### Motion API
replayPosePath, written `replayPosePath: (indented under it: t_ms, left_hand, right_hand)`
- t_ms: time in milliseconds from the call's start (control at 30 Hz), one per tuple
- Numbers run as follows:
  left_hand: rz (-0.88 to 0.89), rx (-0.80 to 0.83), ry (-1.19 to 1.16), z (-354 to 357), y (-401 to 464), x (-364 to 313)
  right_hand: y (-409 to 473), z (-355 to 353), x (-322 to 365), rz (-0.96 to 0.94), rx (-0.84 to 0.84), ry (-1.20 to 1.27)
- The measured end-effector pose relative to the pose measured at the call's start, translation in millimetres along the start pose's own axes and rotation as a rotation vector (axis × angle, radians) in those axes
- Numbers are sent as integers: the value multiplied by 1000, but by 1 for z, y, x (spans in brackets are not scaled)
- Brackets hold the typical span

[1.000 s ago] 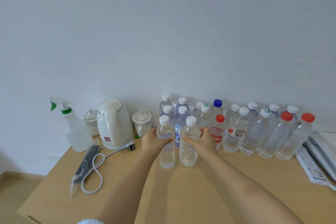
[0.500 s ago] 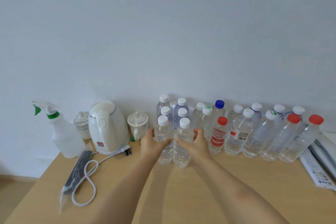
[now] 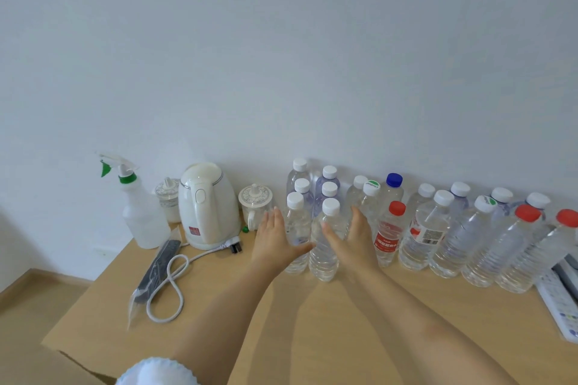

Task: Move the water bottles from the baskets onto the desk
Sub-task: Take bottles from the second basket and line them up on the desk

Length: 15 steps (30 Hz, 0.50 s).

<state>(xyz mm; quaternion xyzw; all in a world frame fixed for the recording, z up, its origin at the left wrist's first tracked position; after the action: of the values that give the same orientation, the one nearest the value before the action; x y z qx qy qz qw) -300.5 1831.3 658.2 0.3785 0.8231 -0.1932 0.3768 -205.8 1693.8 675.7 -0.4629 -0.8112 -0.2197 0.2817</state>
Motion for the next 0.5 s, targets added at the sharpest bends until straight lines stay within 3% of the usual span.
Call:
replayPosePath:
  t_ms: [200, 300, 500]
  left_hand:
    - [109, -176, 122, -27, -37, -30]
    - [149, -178, 186, -34, -63, -39]
    - [1, -298, 221, -46, -149, -22]
  right_hand:
    - [-15, -33, 37, -426, -90, -440]
    - [-32, -32, 49, -574, -24, -553]
    - [-104, -21, 65, -784, 180, -607]
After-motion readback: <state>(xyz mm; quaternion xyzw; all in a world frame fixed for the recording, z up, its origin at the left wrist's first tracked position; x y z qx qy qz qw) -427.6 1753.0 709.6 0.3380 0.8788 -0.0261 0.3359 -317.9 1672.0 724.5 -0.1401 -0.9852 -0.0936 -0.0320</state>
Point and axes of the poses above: each hand's wrist, its own y-axis towards the middle knuckle, its own z-axis out of the palm, x = y × z, the point moved 4 cm from there along y, towards the middle knuckle, and after that the axes turned 14 degrees about -y, right-handed, at the moved point
